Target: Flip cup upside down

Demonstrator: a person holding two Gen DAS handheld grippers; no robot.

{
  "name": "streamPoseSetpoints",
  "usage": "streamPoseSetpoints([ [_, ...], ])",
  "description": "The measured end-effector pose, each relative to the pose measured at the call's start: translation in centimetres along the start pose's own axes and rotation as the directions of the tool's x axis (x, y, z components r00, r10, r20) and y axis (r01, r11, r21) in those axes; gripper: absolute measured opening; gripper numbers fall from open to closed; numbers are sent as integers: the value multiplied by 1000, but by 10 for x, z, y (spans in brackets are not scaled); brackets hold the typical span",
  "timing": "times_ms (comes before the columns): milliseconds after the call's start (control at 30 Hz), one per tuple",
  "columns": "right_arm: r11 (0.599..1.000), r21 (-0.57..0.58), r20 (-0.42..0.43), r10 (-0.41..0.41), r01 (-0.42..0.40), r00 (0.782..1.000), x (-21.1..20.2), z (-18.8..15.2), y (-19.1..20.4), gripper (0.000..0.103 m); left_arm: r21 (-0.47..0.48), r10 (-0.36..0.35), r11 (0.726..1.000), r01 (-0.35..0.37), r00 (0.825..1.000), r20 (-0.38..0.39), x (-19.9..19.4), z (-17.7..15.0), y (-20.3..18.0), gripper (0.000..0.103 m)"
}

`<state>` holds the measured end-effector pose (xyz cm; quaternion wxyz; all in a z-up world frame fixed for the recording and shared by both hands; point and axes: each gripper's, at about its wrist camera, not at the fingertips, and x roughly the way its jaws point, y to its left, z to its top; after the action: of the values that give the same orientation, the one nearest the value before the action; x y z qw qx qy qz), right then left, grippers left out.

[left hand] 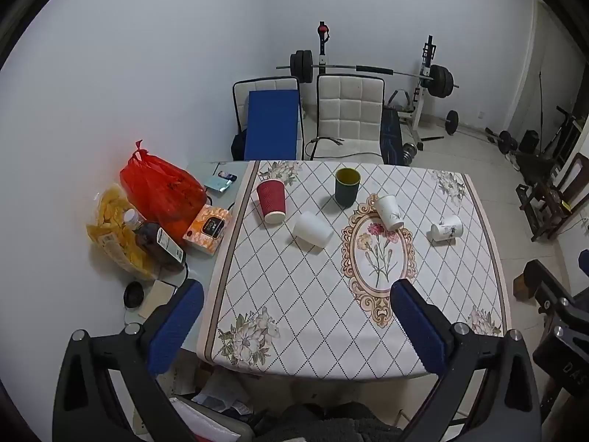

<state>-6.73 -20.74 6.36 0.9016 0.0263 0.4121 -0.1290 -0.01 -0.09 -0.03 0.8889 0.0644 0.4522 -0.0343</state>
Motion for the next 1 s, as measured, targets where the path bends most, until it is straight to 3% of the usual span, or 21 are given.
streamPoseSetpoints([
  [500,1000,6,2,8,-8,1000,-2,17,-1,103,-19,-18,1000,18,1000,17,-12,7,4,103],
  [1000,1000,23,19,10,-10,1000,-11,1,-7,103,-14,-26,1000,26,999,35,-27,3,-6,103],
])
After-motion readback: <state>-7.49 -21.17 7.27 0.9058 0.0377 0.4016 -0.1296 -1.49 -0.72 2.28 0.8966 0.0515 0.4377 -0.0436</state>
